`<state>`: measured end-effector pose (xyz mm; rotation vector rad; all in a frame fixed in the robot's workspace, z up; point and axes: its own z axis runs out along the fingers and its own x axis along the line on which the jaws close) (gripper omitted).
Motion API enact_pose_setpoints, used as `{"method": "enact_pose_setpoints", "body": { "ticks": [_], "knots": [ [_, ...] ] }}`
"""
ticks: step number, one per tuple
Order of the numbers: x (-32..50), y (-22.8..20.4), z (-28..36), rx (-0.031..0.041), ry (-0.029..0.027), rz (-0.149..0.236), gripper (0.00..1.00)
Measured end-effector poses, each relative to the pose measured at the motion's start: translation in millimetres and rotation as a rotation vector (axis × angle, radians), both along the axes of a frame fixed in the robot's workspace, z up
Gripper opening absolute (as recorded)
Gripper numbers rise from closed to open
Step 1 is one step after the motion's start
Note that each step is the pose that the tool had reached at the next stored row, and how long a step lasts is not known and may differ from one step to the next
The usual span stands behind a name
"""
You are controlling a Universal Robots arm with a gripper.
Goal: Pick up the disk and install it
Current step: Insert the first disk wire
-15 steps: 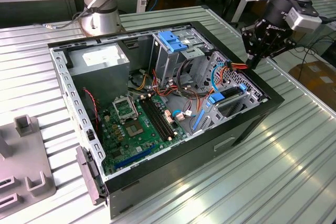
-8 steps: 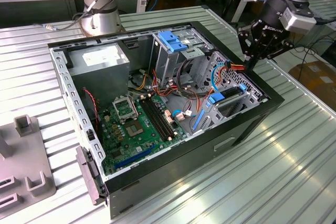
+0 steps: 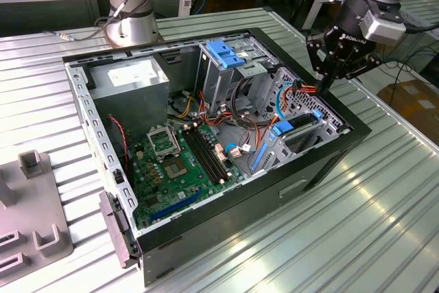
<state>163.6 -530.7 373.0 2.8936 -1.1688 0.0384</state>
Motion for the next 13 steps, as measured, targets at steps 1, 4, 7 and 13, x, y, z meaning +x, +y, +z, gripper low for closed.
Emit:
{"method": "enact_pose_setpoints", "body": {
  "ticks": [1,4,7,13],
  "knots": [
    [0.0,0.0,-0.1,-0.0001,0.0000,-0.033,0.17],
    [0.0,0.0,-0.5,-0.0001,0.0000,-0.129,0.17],
    [0.0,0.0,-0.7,-0.0002,0.0000,-0.196,0.17],
    [-0.1,0.0,-1.5,-0.0111,-0.0013,-0.275,0.17]
  ]
}}
